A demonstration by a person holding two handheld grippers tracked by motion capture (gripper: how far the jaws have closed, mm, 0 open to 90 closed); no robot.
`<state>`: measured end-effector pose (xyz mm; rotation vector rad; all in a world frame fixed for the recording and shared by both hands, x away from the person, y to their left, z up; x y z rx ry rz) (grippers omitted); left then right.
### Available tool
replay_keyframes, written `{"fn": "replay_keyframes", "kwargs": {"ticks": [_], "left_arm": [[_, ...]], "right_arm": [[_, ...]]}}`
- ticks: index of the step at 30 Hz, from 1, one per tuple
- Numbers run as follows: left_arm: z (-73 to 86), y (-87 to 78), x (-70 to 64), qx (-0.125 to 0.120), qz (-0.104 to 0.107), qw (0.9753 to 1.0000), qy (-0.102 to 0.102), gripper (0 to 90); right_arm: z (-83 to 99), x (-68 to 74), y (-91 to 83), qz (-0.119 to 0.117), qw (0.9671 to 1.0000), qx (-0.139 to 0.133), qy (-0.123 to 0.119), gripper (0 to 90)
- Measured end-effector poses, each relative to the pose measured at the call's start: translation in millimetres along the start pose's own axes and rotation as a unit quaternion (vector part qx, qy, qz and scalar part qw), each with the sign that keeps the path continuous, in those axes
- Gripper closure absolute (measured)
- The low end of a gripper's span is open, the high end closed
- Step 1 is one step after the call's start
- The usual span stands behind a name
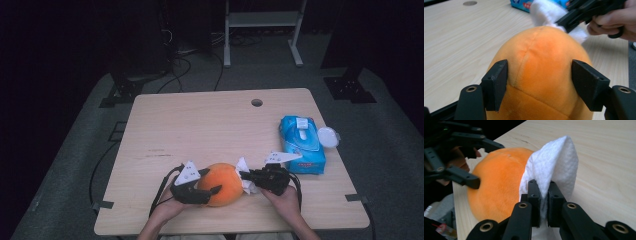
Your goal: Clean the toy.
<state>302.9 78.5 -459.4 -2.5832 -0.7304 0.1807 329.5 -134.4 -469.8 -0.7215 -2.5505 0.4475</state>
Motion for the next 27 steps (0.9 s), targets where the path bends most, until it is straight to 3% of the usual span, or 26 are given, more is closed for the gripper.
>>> {"fn": "replay_keyframes", "kwargs": {"ticks": [2, 3, 7, 8, 9, 11, 12, 13, 15, 16, 17, 22, 24, 25, 27], "left_arm": [[-1.6, 1.3, -2.7, 0.004, -0.004, 1.0000, 0.009, 31.1], [-4.3, 2.9, -7.3, 0.005, -0.003, 0.9997, 0.024, 31.1], [-6.2, 5.5, -16.5, 0.002, 0.004, 0.9989, 0.047, 31.1], [-6.2, 5.5, -16.5, 0.002, 0.004, 0.9989, 0.047, 30.2], [-7.6, 4.4, -17.5, 0.000, 0.009, 0.9989, 0.046, 30.2], [-11.8, -0.9, -11.2, -0.017, 0.015, 0.9995, 0.020, 22.9], [-11.8, -0.9, -11.2, -0.017, 0.015, 0.9995, 0.020, 18.8], [-12.6, -3.3, -0.6, -0.017, -0.011, 0.9998, -0.007, 14.6], [-8.3, -0.7, 3.9, -0.013, -0.005, 0.9994, -0.030, 13.0], [-5.1, 2.0, 2.5, -0.006, 0.004, 0.9995, -0.031, 16.3], [-3.0, 4.5, -0.7, -0.001, 0.005, 0.9998, -0.018, 21.9], [-11.5, 4.9, -15.1, -0.001, 0.003, 0.9993, 0.036, 28.1], [-11.8, 4.2, -15.5, -0.004, 0.006, 0.9993, 0.037, 27.6], [-12.9, 0.7, -10.8, -0.014, 0.008, 0.9996, 0.022, 23.0], [-13.2, -1.6, -3.3, -0.018, -0.009, 0.9998, -0.003, 14.7]], "right_arm": [[0.8, -2.0, -0.4, -0.001, 1.0000, -0.001, 0.007, 82.5], [-5.1, 3.1, -3.4, 0.004, 1.0000, -0.004, -0.006, 82.5], [-22.1, 25.4, -8.9, -0.016, 0.9984, -0.018, -0.051, 82.4], [-22.1, 25.4, -8.9, -0.016, 0.9984, -0.018, -0.051, 82.4], [-22.8, 27.5, -8.3, -0.012, 0.9981, -0.012, -0.060, 82.4], [-13.5, 19.8, -3.2, -0.010, 0.9987, 0.002, -0.051, 82.5], [-10.0, 16.0, -2.6, -0.008, 0.9989, 0.004, -0.045, 82.5], [-8.3, 13.6, -3.0, -0.007, 0.9993, 0.002, -0.038, 82.5], [-9.9, 13.2, -5.0, -0.008, 0.9994, 0.001, -0.034, 82.5], [-12.3, 16.1, -5.2, -0.006, 0.9993, -0.001, -0.038, 82.5], [-15.1, 20.3, -5.3, -0.009, 0.9989, -0.003, -0.046, 82.5], [-25.2, 43.4, -2.0, -0.018, 0.9959, -0.003, -0.088, 82.4], [-24.6, 42.3, -1.6, -0.015, 0.9960, -0.001, -0.088, 82.5], [-20.6, 34.5, -2.0, -0.015, 0.9972, 0.000, -0.074, 82.6], [-16.0, 24.4, -3.8, -0.001, 0.9977, 0.002, -0.067, 82.6]]}}
Point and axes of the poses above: each handheld gripper's, and its own axes: y roughly forward along the jaws, z roughly out of its underside, x roughly to its left, the point moved 5 cm from there along y, roughly forward along the jaws, and after that the axes turned 2 degrees about -x, right-handed, at the moved point
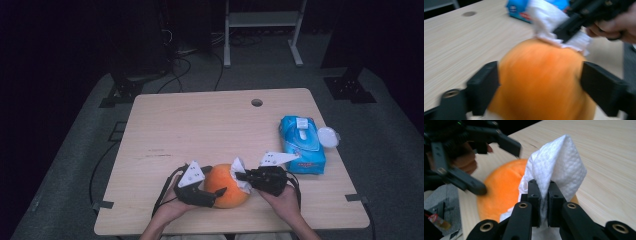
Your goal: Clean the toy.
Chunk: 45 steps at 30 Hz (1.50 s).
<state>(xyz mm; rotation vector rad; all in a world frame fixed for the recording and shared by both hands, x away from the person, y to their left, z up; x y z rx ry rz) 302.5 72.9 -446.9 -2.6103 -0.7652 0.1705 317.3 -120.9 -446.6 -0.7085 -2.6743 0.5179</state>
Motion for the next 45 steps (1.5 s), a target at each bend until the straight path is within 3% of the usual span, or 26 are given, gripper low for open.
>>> {"fn": "replay_keyframes", "kwargs": {"ticks": [2, 3, 4, 5, 10, 12, 13, 14, 15, 16, 18, 20, 22, 23, 25, 28, 32, 33, 34, 37, 38, 41, 45], "left_arm": [[1.3, 0.4, 2.4, 0.002, -0.003, 1.0000, -0.006, 11.2], [3.0, 2.1, 2.9, 0.003, 0.001, 0.9999, -0.011, 13.7], [6.2, 6.0, -1.4, 0.008, 0.019, 0.9998, -0.002, 19.3], [6.2, 6.0, -1.4, 0.008, 0.019, 0.9998, -0.002, 23.3], [1.8, 6.9, -16.5, 0.009, 0.027, 0.9979, 0.059, 29.3], [0.8, 5.0, -18.5, 0.012, 0.028, 0.9970, 0.071, 28.7], [-0.7, 2.2, -14.3, 0.002, 0.031, 0.9980, 0.055, 23.9], [-0.7, 2.2, -14.3, 0.002, 0.031, 0.9980, 0.055, 19.8], [-1.5, 1.2, -10.6, -0.003, 0.026, 0.9990, 0.036, 19.8], [-1.2, 0.7, -5.7, -0.003, 0.017, 0.9996, 0.021, 11.7], [2.7, 3.7, -2.5, -0.010, 0.017, 0.9998, 0.004, 11.2], [4.6, 5.5, -4.4, -0.004, 0.029, 0.9995, 0.008, 13.5], [5.8, 8.7, -11.3, 0.000, 0.038, 0.9988, 0.031, 25.1], [5.8, 8.7, -11.3, 0.000, 0.038, 0.9988, 0.031, 26.3], [4.3, 9.0, -16.6, -0.001, 0.043, 0.9978, 0.051, 27.1], [3.0, 7.8, -18.2, -0.001, 0.043, 0.9973, 0.060, 24.8], [-0.2, 2.3, -9.3, -0.011, 0.033, 0.9989, 0.030, 16.3], [0.4, 1.5, -7.0, -0.014, 0.035, 0.9991, 0.021, 14.6], [3.2, 1.6, -2.2, -0.013, 0.036, 0.9993, -0.003, 14.4], [8.0, 6.8, -1.1, 0.003, 0.051, 0.9982, -0.033, 14.4], [8.0, 6.8, -1.1, 0.003, 0.051, 0.9982, -0.033, 17.1], [6.8, 8.8, -8.9, 0.005, 0.056, 0.9984, 0.006, 23.0], [4.8, 8.7, -13.0, 0.005, 0.053, 0.9982, 0.028, 23.4]], "right_arm": [[2.4, -7.4, -3.5, 0.001, 0.9998, -0.003, 0.018, 82.6], [1.8, -7.7, -4.1, 0.004, 0.9999, -0.003, 0.016, 82.6], [0.2, -5.4, -4.0, 0.006, 0.9999, -0.002, 0.010, 82.5], [-1.8, -1.7, -3.4, 0.006, 1.0000, -0.001, 0.004, 82.4], [-14.6, 19.0, -0.8, -0.011, 0.9995, -0.009, -0.029, 82.2], [-14.7, 19.3, -0.3, -0.011, 0.9994, -0.006, -0.031, 82.3], [-10.3, 14.1, 0.0, -0.007, 0.9996, 0.000, -0.029, 82.5], [-10.3, 14.1, 0.0, -0.007, 0.9996, 0.000, -0.029, 82.5], [-8.3, 12.1, -0.2, -0.005, 0.9996, 0.002, -0.028, 82.6], [-4.0, 6.4, -2.2, -0.002, 0.9998, 0.003, -0.021, 82.7], [-3.3, 3.7, -4.2, -0.001, 0.9999, 0.002, -0.014, 82.7], [-3.9, 3.7, -4.4, -0.002, 0.9999, 0.001, -0.012, 82.7], [-9.0, 14.2, -2.1, -0.006, 0.9997, 0.000, -0.022, 82.6], [-9.0, 14.2, -2.1, -0.006, 0.9997, 0.000, -0.022, 82.6], [-17.7, 24.4, -0.6, -0.015, 0.9991, -0.007, -0.038, 82.6], [-17.6, 20.1, -0.9, -0.010, 0.9992, -0.002, -0.039, 82.7], [-9.1, 10.8, -2.5, 0.006, 0.9993, 0.007, -0.037, 82.8], [-7.1, 6.1, -6.2, 0.005, 0.9997, 0.005, -0.022, 82.8], [-7.2, 4.5, -7.5, 0.009, 0.9996, 0.006, -0.025, 82.8], [-6.9, 4.5, -7.9, 0.011, 0.9996, 0.008, -0.026, 82.8], [-6.9, 4.5, -7.9, 0.011, 0.9996, 0.008, -0.026, 82.8], [-14.0, 21.4, -5.0, -0.006, 0.9987, 0.000, -0.050, 82.7], [-19.2, 28.0, -2.7, -0.014, 0.9980, -0.001, -0.062, 82.7]]}}
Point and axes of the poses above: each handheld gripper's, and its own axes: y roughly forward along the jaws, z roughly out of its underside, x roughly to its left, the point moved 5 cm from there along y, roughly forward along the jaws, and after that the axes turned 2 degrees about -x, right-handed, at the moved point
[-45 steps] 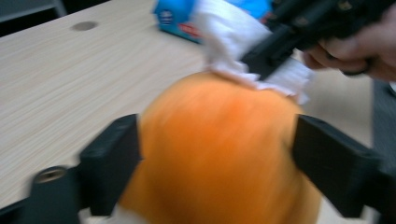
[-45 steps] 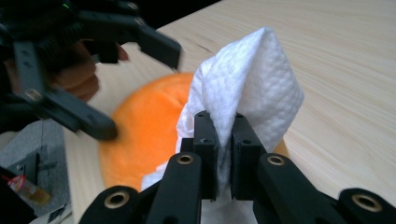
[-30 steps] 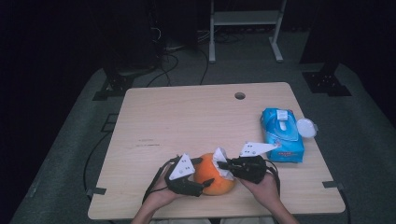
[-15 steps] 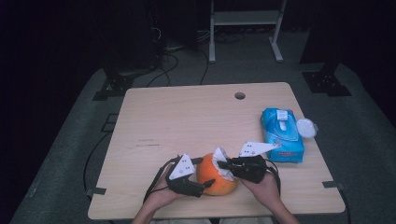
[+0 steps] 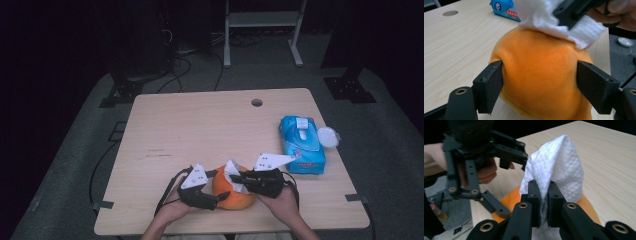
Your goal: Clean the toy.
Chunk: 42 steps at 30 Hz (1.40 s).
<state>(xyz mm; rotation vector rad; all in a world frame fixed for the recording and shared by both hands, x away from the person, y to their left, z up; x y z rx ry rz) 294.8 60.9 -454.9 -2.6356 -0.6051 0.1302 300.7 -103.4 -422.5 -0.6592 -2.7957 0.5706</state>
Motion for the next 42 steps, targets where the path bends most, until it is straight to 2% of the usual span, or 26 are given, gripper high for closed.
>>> {"fn": "replay_keyframes", "kwargs": {"ticks": [3, 4, 5, 6, 10, 11, 12, 14, 17, 18, 20, 21, 22, 23, 25, 28, 29, 30, 31, 33, 34, 35, 36, 38, 40, 42], "left_arm": [[-2.3, -4.5, 4.2, -0.008, -0.006, 0.9999, -0.013, 17.2], [-2.8, -6.0, 6.7, -0.009, -0.013, 0.9996, -0.022, 17.2], [-2.4, -6.5, 9.6, -0.011, -0.021, 0.9992, -0.032, 12.0], [-1.8, -6.4, 10.7, -0.013, -0.021, 0.9990, -0.038, 12.0], [4.8, 2.0, 11.9, -0.008, 0.001, 0.9970, -0.077, 13.8], [5.6, 3.2, 11.0, -0.008, 0.002, 0.9972, -0.074, 16.1], [4.5, 2.8, 9.3, -0.008, 0.000, 0.9982, -0.059, 19.7], [1.8, 1.7, 7.1, -0.004, -0.002, 0.9991, -0.043, 23.7], [-0.5, 2.3, 2.0, -0.001, -0.003, 0.9998, -0.019, 24.8], [-0.7, 1.9, 1.9, 0.001, -0.004, 0.9998, -0.017, 24.8], [-1.4, -1.8, 4.9, -0.005, -0.006, 0.9996, -0.026, 21.4], [-1.9, -3.3, 6.9, -0.008, -0.008, 0.9993, -0.035, 19.5], [-1.9, -4.2, 8.5, -0.008, -0.013, 0.9990, -0.042, 13.8], [-1.4, -4.5, 10.5, -0.007, -0.016, 0.9985, -0.053, 13.8], [2.1, -2.2, 12.3, -0.003, -0.009, 0.9972, -0.074, 12.0], [6.7, 2.7, 12.8, 0.007, 0.009, 0.9941, -0.108, 12.2], [7.0, 2.9, 12.4, 0.007, 0.012, 0.9940, -0.108, 17.0], [5.4, 2.4, 10.1, 0.005, 0.009, 0.9956, -0.094, 19.6], [5.4, 2.4, 10.1, 0.005, 0.009, 0.9956, -0.094, 21.9], [1.4, 2.0, 6.6, 0.001, 0.006, 0.9974, -0.071, 23.4], [-0.1, 2.0, 4.9, 0.002, 0.006, 0.9980, -0.063, 23.7], [-3.6, 3.0, 1.2, 0.003, 0.004, 0.9988, -0.050, 23.4], [-4.7, 2.4, 1.3, 0.002, 0.004, 0.9988, -0.048, 22.1], [-5.4, 0.6, 2.4, -0.001, 0.007, 0.9986, -0.053, 18.2], [-6.0, -3.0, 5.3, -0.008, 0.010, 0.9975, -0.069, 16.4], [-2.7, -3.3, 7.2, 0.001, 0.018, 0.9963, -0.084, 13.2]], "right_arm": [[8.2, -11.9, -0.9, 0.018, 0.9998, 0.009, 0.003, 82.9], [8.2, -11.9, -0.9, 0.018, 0.9998, 0.009, 0.003, 82.9], [10.8, -15.2, -2.2, 0.023, 0.9997, 0.011, 0.007, 82.9], [12.4, -18.8, -4.3, 0.022, 0.9996, 0.009, 0.016, 82.8], [12.6, -21.3, -7.0, 0.028, 0.9994, 0.012, 0.016, 82.8], [12.5, -20.6, -6.7, 0.028, 0.9994, 0.013, 0.015, 82.8], [12.0, -19.9, -6.3, 0.030, 0.9994, 0.014, 0.009, 82.8], [8.1, -14.8, -6.6, 0.021, 0.9997, 0.006, 0.014, 82.7], [0.0, -0.4, -3.1, 0.012, 0.9998, 0.007, -0.016, 82.7], [0.0, -0.4, -3.1, 0.012, 0.9998, 0.007, -0.016, 82.7], [0.9, -2.6, -2.1, 0.016, 0.9997, 0.012, -0.015, 82.8], [2.8, -6.0, -2.8, 0.020, 0.9996, 0.015, -0.011, 82.8], [7.2, -12.4, -3.9, 0.026, 0.9995, 0.018, -0.005, 82.8], [7.2, -12.4, -3.9, 0.026, 0.9995, 0.018, -0.005, 82.8], [11.8, -21.0, -7.0, 0.029, 0.9994, 0.018, 0.007, 82.8], [12.2, -21.7, -7.9, 0.031, 0.9993, 0.020, 0.008, 82.8], [12.3, -20.8, -7.6, 0.031, 0.9993, 0.021, 0.007, 82.8], [11.7, -20.5, -7.5, 0.030, 0.9993, 0.019, 0.008, 82.8], [11.7, -20.5, -7.5, 0.030, 0.9993, 0.019, 0.008, 82.8], [7.7, -15.1, -7.8, 0.021, 0.9997, 0.010, 0.010, 82.7], [2.2, -6.1, -7.2, 0.002, 1.0000, -0.003, 0.001, 82.7], [0.1, -2.6, -6.4, -0.002, 1.0000, -0.003, -0.004, 82.7], [-0.5, -1.5, -5.5, 0.003, 0.9999, 0.003, -0.013, 82.8], [0.3, -2.7, -4.9, 0.006, 0.9999, 0.007, -0.014, 82.8], [4.8, -10.0, -5.0, 0.011, 0.9999, 0.009, -0.002, 82.9], [8.3, -16.3, -6.9, 0.014, 0.9998, 0.005, 0.012, 82.9]]}}
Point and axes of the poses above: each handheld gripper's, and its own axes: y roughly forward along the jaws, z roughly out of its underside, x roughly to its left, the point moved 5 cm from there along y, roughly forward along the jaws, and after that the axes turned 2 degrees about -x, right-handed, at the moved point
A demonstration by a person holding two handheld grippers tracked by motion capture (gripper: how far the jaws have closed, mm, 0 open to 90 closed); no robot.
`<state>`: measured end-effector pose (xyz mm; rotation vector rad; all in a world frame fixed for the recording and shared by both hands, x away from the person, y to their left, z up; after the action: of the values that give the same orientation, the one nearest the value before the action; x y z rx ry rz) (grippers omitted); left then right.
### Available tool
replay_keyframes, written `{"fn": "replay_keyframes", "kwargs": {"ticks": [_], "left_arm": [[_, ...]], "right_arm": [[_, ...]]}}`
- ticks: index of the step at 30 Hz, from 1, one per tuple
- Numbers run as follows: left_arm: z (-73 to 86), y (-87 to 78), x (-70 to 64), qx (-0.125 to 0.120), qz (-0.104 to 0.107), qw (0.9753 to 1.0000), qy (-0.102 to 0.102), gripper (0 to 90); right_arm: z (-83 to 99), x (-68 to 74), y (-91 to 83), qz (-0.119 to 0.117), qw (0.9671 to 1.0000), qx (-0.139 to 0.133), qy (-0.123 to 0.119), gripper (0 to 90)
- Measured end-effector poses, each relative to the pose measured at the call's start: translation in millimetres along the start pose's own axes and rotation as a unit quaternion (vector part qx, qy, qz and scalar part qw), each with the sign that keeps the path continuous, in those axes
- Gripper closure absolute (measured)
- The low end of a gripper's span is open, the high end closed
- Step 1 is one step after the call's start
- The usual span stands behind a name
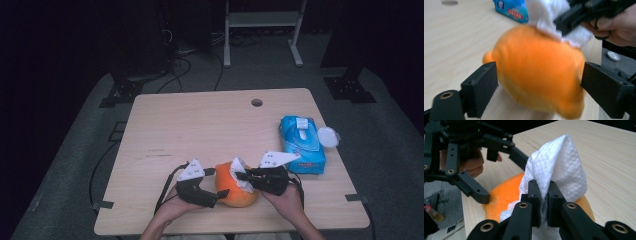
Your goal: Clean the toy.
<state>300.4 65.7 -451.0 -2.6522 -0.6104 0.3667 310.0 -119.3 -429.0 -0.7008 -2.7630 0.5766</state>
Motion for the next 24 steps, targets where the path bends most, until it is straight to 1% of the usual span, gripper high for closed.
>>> {"fn": "replay_keyframes", "kwargs": {"ticks": [1, 2, 3, 4, 5, 6, 7, 8, 9, 10, 11, 12, 13, 14, 15, 16, 18, 20, 21, 22, 23, 24], "left_arm": [[1.7, 0.9, 0.1, 0.004, 0.004, 1.0000, -0.004, 13.2], [4.9, 5.1, 0.6, 0.008, 0.014, 0.9997, -0.016, 13.4], [4.9, 5.1, 0.6, 0.008, 0.014, 0.9997, -0.016, 15.4], [5.1, 7.1, -0.4, 0.007, 0.022, 0.9995, -0.020, 18.2], [4.0, 9.8, -2.2, 0.006, 0.015, 0.9998, -0.010, 19.6], [4.0, 9.8, -2.2, 0.006, 0.015, 0.9998, -0.010, 22.0], [3.3, 9.8, -2.8, 0.006, 0.011, 0.9999, -0.007, 24.2], [2.9, 10.0, -3.7, 0.004, 0.007, 1.0000, -0.003, 24.2], [2.2, 9.6, -4.9, 0.002, 0.004, 1.0000, 0.003, 26.6], [1.7, 9.4, -5.8, 0.003, 0.003, 1.0000, 0.006, 26.8], [1.3, 10.0, -7.6, 0.004, 0.003, 0.9999, 0.012, 26.8], [1.4, 10.4, -9.2, 0.009, -0.001, 0.9997, 0.024, 26.8], [2.1, 10.8, -10.7, 0.014, -0.006, 0.9992, 0.037, 27.1], [3.2, 10.4, -11.6, 0.014, -0.007, 0.9991, 0.039, 27.5], [3.2, 10.4, -11.6, 0.014, -0.007, 0.9991, 0.039, 27.9], [3.5, 10.5, -11.9, 0.013, -0.007, 0.9989, 0.045, 28.1], [3.2, 11.2, -14.1, 0.012, -0.007, 0.9985, 0.052, 28.1], [1.7, 12.0, -15.4, 0.008, -0.004, 0.9986, 0.052, 26.3], [-0.7, 11.9, -15.2, 0.000, 0.011, 0.9993, 0.036, 24.1], [-0.7, 11.9, -15.2, 0.000, 0.011, 0.9993, 0.036, 21.5], [-2.0, 11.9, -14.6, -0.004, 0.020, 0.9995, 0.023, 21.5], [-3.1, 12.8, -11.0, -0.014, 0.025, 0.9995, -0.015, 20.1]], "right_arm": [[-1.2, -3.5, -2.9, 0.010, 0.9999, 0.000, -0.002, 82.9], [-1.9, -4.3, -4.4, 0.014, 0.9999, 0.001, -0.004, 82.9], [-1.9, -4.3, -4.4, 0.014, 0.9999, 0.001, -0.004, 82.9], [-1.8, -4.5, -4.6, 0.012, 0.9999, -0.002, -0.001, 82.8], [-2.0, -3.3, -4.6, 0.013, 0.9999, -0.002, -0.001, 82.8], [-2.0, -3.3, -4.6, 0.013, 0.9999, -0.002, -0.001, 82.8], [-5.2, 2.4, -5.7, 0.009, 0.9999, -0.008, -0.006, 82.8], [-5.2, 2.4, -5.7, 0.009, 0.9999, -0.008, -0.006, 82.8], [-10.4, 15.9, -3.5, -0.017, 0.9995, -0.014, -0.023, 82.8], [-11.5, 21.5, -1.3, -0.022, 0.9992, -0.010, -0.031, 82.8], [-12.2, 28.4, 2.5, -0.023, 0.9986, -0.001, -0.047, 82.8], [-12.2, 28.4, 2.5, -0.023, 0.9986, -0.001, -0.047, 82.8], [-12.3, 33.0, 5.9, -0.020, 0.9980, 0.009, -0.060, 82.8], [-13.5, 32.7, 8.4, -0.017, 0.9980, 0.015, -0.059, 82.9], [-13.5, 32.7, 8.4, -0.017, 0.9980, 0.015, -0.059, 82.9], [-15.0, 25.5, 5.3, -0.007, 0.9986, 0.011, -0.051, 82.8], [-16.3, 15.5, -1.3, 0.013, 0.9990, 0.005, -0.042, 82.7], [-15.1, 6.6, -7.9, 0.028, 0.9989, 0.005, -0.038, 82.7], [-13.5, 3.8, -10.5, 0.027, 0.9992, 0.003, -0.029, 82.8], [-11.7, 2.8, -12.1, 0.024, 0.9994, 0.001, -0.026, 82.9], [-11.7, 2.8, -12.1, 0.024, 0.9994, 0.001, -0.026, 82.9], [-8.8, 6.9, -12.2, 0.015, 0.9995, 0.004, -0.027, 82.9]]}}
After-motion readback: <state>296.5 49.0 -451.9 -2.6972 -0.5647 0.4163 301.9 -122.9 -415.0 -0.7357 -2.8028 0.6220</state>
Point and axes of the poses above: each handheld gripper's, and its own axes: y roughly forward along the jaws, z roughly out of its underside, x roughly to its left, the point moved 5 cm from there along y, roughly forward along the jaws, and after that the axes turned 2 degrees about -x, right-handed, at the moved point
